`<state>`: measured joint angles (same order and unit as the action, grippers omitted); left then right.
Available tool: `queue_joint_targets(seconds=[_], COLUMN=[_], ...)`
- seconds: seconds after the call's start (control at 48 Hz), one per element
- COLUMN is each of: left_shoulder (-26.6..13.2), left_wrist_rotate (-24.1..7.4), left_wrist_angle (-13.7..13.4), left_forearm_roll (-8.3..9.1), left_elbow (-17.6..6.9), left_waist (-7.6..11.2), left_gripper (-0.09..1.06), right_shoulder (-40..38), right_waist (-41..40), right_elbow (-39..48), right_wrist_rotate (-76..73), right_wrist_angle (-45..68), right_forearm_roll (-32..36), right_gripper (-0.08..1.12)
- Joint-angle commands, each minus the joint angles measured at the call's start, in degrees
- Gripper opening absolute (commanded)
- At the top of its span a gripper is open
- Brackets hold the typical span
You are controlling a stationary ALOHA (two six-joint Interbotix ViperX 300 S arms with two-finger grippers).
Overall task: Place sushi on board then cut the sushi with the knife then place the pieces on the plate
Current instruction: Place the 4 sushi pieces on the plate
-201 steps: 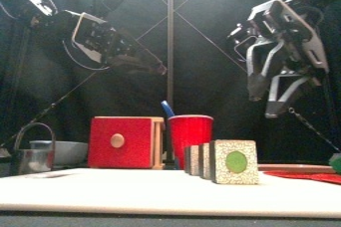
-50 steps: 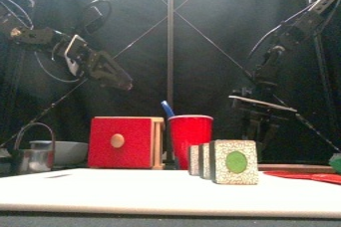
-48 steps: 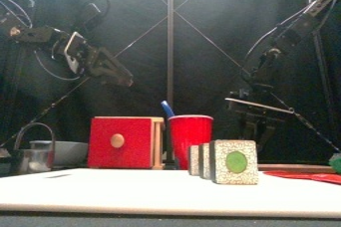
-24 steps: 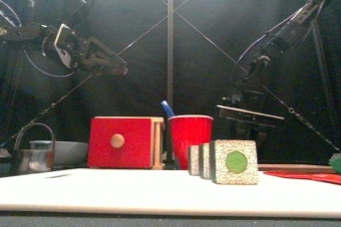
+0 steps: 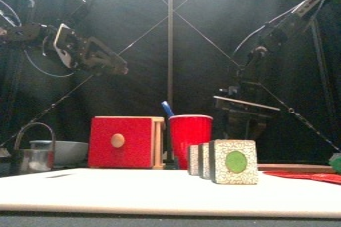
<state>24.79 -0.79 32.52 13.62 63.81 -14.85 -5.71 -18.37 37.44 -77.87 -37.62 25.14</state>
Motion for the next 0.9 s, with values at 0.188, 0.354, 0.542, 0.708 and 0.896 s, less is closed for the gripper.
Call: queue_joint_targets(seconds=[0.188,0.354,0.542,0.708,0.896], left_shoulder=[0.3,0.3,0.3,0.4,0.3], left_wrist_rotate=[0.2,0.2,0.2,0.2,0.1], left_wrist_angle=[0.6,1.0,3.5,4.4,4.3], left_forearm_roll=[-0.70,-2.46,-5.19,-7.38,-8.96], left_elbow=[-2.3,-2.6,-2.5,-2.1,-1.3], left_waist=[0.70,1.05,1.14,1.14,1.14], left_gripper=[0.81,0.81,0.81,0.81,0.81], right_shoulder=[-4.1,0.3,7.9,12.7,15.3], right_waist=[17.4,21.5,21.8,21.6,21.0], right_elbow=[-2.9,-8.0,-14.4,-17.8,-18.7], right_wrist_rotate=[13.0,32.2,53.3,64.2,66.7], right_wrist_angle=[-0.1,0.0,-0.7,-1.1,-0.8], right_forearm_roll=[-0.1,-9.2,-19.4,-23.6,-23.5], right_gripper=[0.82,0.82,0.82,0.81,0.81])
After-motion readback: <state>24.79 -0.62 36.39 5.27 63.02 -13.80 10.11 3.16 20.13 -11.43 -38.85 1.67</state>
